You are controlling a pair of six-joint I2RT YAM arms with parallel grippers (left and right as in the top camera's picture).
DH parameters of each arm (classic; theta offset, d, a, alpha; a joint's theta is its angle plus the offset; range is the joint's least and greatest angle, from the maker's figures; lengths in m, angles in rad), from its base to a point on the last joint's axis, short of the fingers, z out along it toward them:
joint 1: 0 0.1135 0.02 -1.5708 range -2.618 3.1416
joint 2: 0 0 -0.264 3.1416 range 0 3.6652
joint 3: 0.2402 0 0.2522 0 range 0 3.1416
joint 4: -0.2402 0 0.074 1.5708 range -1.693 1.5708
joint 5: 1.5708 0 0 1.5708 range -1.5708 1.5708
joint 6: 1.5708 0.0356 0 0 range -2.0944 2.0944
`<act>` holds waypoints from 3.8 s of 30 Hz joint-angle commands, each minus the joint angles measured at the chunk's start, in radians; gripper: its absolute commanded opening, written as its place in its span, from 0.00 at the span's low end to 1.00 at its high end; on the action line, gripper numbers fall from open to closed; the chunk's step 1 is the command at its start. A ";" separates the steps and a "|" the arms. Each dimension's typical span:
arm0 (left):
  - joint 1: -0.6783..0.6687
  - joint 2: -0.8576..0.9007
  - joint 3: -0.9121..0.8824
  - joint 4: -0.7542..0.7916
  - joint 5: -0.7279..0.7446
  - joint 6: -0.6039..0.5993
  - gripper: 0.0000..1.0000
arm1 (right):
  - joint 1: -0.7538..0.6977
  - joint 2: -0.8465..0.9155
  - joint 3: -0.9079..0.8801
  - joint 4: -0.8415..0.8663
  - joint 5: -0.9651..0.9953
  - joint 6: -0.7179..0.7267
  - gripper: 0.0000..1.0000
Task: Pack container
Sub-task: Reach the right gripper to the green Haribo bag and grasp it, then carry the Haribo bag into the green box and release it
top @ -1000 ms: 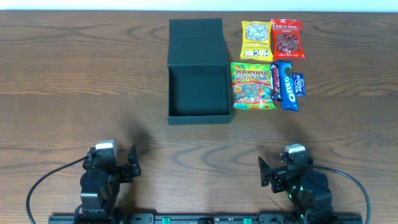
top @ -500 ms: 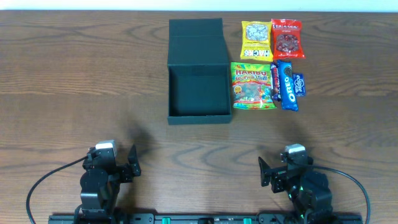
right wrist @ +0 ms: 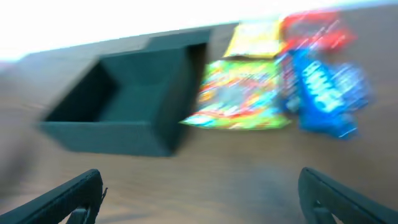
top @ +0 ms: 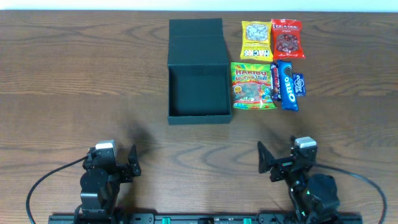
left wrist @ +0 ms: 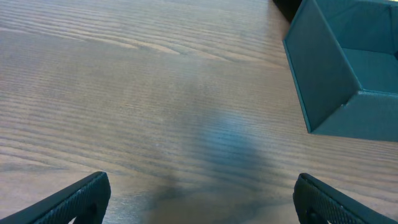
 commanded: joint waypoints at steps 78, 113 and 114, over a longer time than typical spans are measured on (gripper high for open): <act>0.003 -0.007 -0.010 0.006 -0.003 -0.011 0.95 | -0.115 1.790 1.148 0.133 -0.009 -0.207 0.01; 0.003 -0.007 -0.010 0.004 -0.003 -0.011 0.95 | 0.321 1.802 1.166 0.237 -0.016 0.117 0.99; 0.003 -0.007 -0.010 0.004 -0.003 -0.011 0.95 | 0.308 1.773 1.167 0.237 -0.009 0.105 0.99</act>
